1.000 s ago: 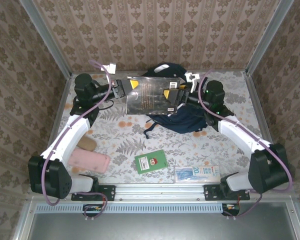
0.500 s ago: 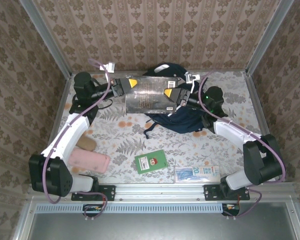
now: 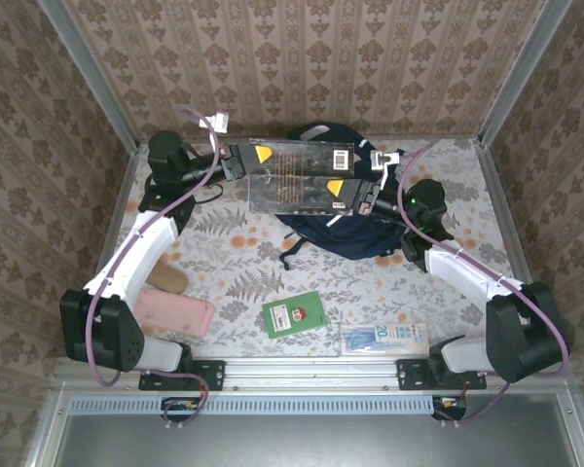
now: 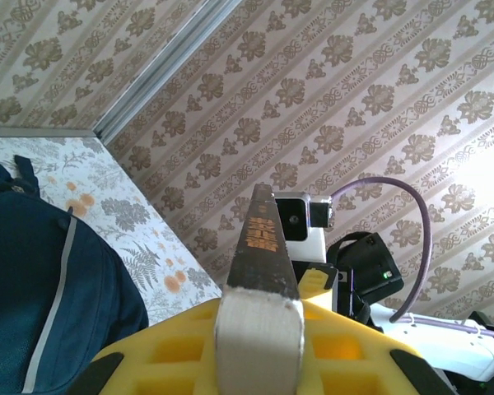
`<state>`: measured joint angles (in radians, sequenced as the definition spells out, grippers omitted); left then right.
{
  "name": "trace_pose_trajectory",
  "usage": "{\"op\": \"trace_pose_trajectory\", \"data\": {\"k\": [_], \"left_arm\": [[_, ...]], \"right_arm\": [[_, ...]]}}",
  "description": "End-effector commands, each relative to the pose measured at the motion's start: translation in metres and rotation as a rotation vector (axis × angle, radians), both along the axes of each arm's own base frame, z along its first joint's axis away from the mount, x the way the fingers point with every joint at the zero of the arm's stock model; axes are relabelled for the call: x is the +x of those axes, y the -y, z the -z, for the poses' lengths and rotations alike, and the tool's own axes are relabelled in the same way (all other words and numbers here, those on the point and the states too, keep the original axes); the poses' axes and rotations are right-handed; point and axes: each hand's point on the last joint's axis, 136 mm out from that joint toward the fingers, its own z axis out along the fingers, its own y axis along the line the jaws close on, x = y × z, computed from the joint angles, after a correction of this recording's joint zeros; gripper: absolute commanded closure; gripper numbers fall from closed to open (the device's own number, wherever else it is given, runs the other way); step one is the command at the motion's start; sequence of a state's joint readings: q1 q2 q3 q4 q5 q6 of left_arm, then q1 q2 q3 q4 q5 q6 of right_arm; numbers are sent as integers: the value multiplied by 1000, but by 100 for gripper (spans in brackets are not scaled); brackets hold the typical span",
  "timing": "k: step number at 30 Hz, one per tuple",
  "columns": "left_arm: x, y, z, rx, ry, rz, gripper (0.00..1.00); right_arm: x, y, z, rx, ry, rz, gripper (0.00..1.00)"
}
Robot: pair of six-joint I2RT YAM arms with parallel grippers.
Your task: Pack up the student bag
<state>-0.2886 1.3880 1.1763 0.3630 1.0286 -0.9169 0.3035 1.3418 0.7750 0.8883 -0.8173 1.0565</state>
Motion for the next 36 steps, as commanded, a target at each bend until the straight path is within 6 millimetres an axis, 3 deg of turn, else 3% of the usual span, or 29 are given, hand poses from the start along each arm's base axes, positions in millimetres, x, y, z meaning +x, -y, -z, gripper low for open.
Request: {"op": "trace_pose_trajectory", "data": {"k": [1, 6, 8, 9, 12, 14, 16, 17, 20, 22, 25, 27, 32, 36], "left_arm": [[-6, 4, -15, 0, 65, 30, 100], [-8, 7, -20, -2, 72, 44, 100], [-8, 9, -18, 3, 66, 50, 100], [-7, 10, -18, 3, 65, 52, 100], [-5, 12, -14, 8, 59, 54, 100], [-3, 12, -9, 25, 46, 45, 98], [3, 8, 0, 72, 30, 2, 68], [7, 5, 7, 118, 25, -38, 61], [12, 0, 33, 328, 55, -152, 47], [9, 6, 46, 448, 86, -167, 42], [7, 25, 68, 570, 103, -163, 39], [9, 39, 83, 645, 115, -161, 39], [18, 83, 127, 842, 146, -123, 35], [31, 120, 165, 984, 167, -76, 31]], "right_arm": [[0, 1, -20, 23, 61, 4, 59], [11, 8, -18, 26, 33, 38, 58], [10, 8, -17, 26, 36, 35, 62], [10, 7, -17, 29, 37, 30, 67], [8, 8, -18, 42, 45, 25, 98], [8, 9, -16, 36, 47, 40, 100], [11, 17, -14, 31, 40, 89, 100], [16, 25, -10, 28, -4, 141, 100], [35, 62, 24, -128, -290, 340, 100], [32, 93, 26, -235, -295, 507, 100], [14, 161, 33, -292, -335, 871, 100], [0, 195, 35, -328, -381, 1014, 100], [-36, 256, 48, -433, -440, 1321, 100], [-59, 285, 54, -464, -494, 1477, 100]]}}
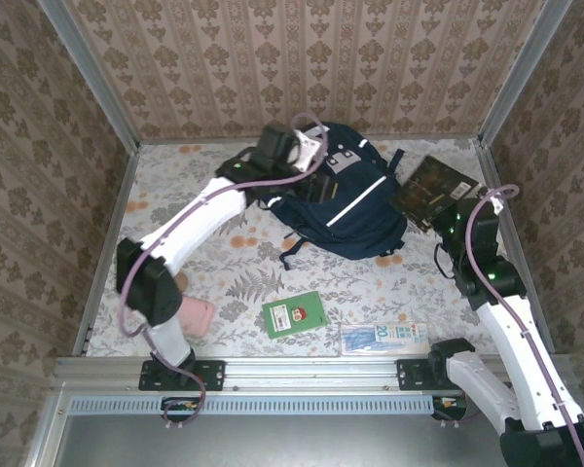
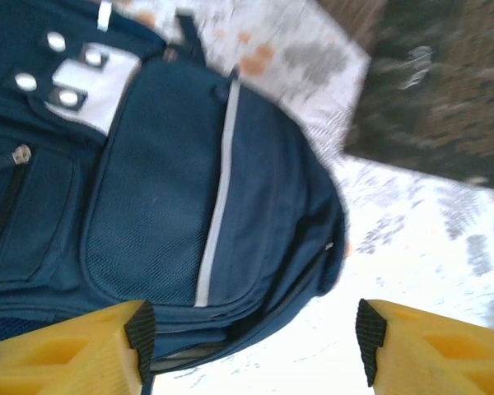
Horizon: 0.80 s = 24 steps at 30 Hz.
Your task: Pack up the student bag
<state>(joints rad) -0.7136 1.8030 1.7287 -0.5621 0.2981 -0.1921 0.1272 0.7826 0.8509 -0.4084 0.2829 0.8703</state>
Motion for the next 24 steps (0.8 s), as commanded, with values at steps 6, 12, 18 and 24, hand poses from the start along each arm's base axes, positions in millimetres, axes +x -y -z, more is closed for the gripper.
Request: {"op": "trace_pose_trajectory", "data": {"k": [6, 12, 18, 24], "left_arm": [[24, 47, 76, 263, 24, 33, 29], [34, 86, 108, 296, 27, 66, 27], [35, 108, 129, 366, 107, 99, 22], [37, 117, 145, 456, 206, 113, 20]], "right_arm": [[-30, 54, -5, -144, -48, 269, 100], [-26, 54, -1, -143, -41, 253, 100], [-23, 48, 12, -115, -46, 223, 100], [-22, 43, 17, -94, -33, 200, 100]]}}
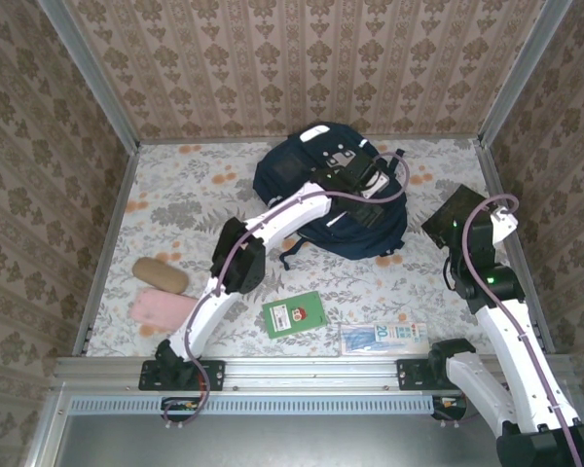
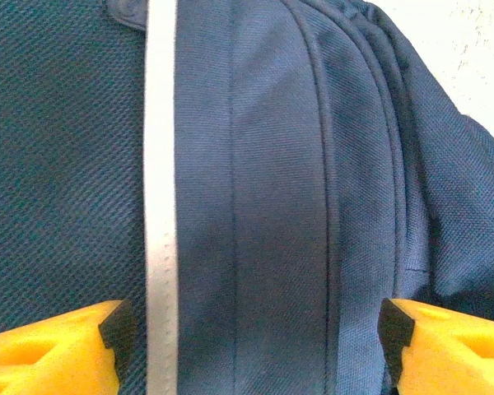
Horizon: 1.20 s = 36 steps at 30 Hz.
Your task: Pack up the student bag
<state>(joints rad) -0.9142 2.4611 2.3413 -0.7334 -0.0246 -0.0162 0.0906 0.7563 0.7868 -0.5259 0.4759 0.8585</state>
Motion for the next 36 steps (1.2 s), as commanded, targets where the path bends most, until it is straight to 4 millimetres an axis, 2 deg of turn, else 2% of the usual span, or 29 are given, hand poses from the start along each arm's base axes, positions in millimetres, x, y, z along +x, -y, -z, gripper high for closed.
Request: {"op": "trace_pose_trajectory", "data": {"k": [1, 5, 8, 12, 15, 17, 18, 22, 27, 36], "left_arm": [[7, 0, 6, 81, 89, 13, 20], [16, -2, 19, 133, 140, -18, 23], [26, -7, 23, 164, 184, -56, 31], [32, -9, 19, 178, 222, -62, 53], [33, -10, 12, 175, 232, -58, 77], [32, -11, 1, 158, 227, -52, 94], [33, -13, -5, 151, 227, -54, 100], [34, -25, -37, 87, 212, -65, 100], [42, -52, -80, -66, 118, -124, 100], [60, -113, -153, -403, -66, -251, 100]], "right_arm": [[6, -3, -22, 18, 116, -13, 100], [8, -6, -19, 31, 120, -30, 100], [8, -9, -20, 37, 129, -47, 100], [10, -14, -21, 38, 140, -76, 100], [12, -17, -21, 42, 146, -95, 100], [13, -19, -22, 44, 150, -111, 100], [14, -20, -23, 42, 153, -116, 100], [15, -23, -29, 42, 166, -138, 100], [20, -32, -40, 56, 185, -190, 100], [32, -72, -66, 145, 256, -399, 100]]}}
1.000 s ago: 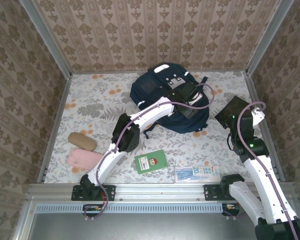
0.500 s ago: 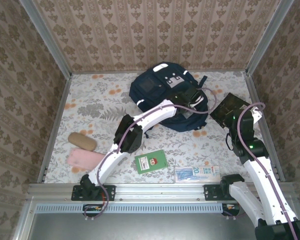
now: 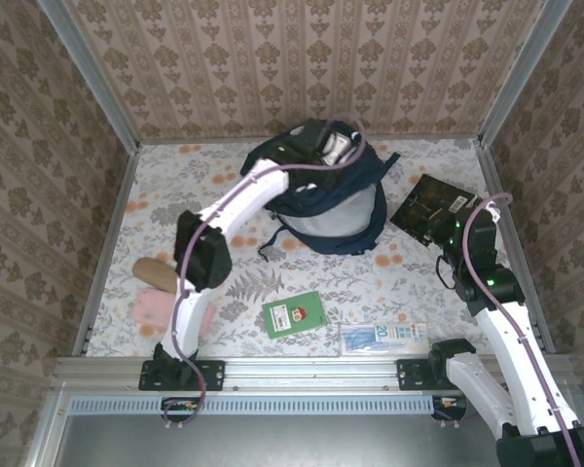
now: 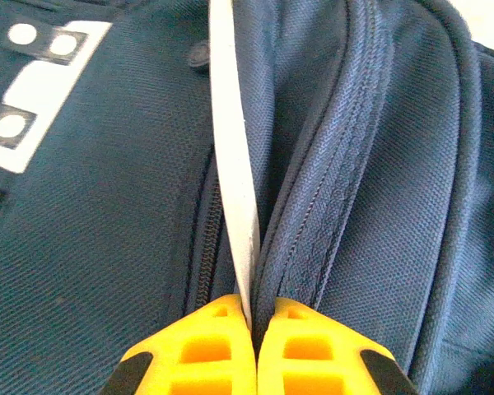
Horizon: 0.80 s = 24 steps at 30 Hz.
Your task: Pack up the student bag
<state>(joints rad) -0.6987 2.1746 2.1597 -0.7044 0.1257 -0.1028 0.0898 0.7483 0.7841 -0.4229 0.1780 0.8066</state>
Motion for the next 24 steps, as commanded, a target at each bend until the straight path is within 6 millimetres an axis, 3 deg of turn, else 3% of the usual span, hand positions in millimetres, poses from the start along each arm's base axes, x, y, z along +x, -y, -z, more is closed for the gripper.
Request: {"op": "trace_pose_trajectory", "data": {"k": [1, 10, 17, 24], "left_arm": [[9, -22, -60, -230, -44, -75, 100], [16, -45, -96, -455, -138, -120, 100], [15, -48, -113, -555, -171, -136, 100], [12, -54, -131, -611, -181, -129, 100]], "right_arm": [[12, -28, -55, 66, 188, -143, 100], [20, -68, -69, 373, 236, -280, 100], [47, -102, -38, 726, 113, -316, 100], [68, -105, -26, 660, 128, -279, 100]]}}
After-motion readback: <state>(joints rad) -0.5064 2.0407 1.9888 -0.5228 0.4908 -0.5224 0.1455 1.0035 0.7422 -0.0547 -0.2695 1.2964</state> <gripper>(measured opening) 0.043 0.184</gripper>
